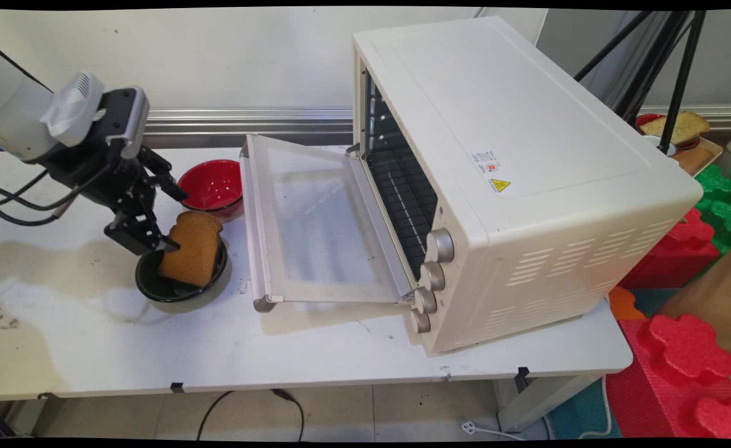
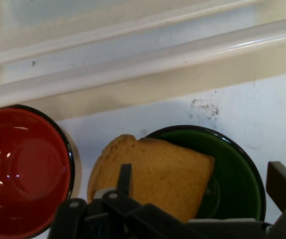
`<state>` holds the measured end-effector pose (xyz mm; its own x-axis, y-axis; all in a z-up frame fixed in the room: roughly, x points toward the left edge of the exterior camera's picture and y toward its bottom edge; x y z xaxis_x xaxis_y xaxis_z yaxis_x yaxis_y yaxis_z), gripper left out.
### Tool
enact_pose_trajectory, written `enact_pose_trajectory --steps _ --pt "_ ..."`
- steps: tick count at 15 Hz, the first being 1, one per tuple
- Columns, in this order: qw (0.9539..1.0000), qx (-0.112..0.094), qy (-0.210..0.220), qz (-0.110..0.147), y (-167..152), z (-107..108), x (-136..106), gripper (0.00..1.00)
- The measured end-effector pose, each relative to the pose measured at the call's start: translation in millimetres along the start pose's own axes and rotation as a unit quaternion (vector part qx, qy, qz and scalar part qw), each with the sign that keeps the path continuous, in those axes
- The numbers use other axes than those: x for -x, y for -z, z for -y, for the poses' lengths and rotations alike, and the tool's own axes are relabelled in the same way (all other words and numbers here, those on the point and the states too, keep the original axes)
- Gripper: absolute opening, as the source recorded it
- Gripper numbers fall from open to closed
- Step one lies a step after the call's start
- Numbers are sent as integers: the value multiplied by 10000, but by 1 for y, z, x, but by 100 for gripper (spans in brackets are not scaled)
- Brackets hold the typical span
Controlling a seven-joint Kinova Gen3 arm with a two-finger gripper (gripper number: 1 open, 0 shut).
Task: Close the oven
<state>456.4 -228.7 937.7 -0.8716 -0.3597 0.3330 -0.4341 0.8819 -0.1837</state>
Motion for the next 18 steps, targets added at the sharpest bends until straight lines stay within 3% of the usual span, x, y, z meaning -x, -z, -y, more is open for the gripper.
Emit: enact_pose_trajectory --steps 8,9,18 --pt "9996 207 154 -89 -25 -6 -1 100" --pt "9996 223 178 -92 -29 -7 -1 0" --pt "9988 244 171 -380 -59 -19 -6 0"
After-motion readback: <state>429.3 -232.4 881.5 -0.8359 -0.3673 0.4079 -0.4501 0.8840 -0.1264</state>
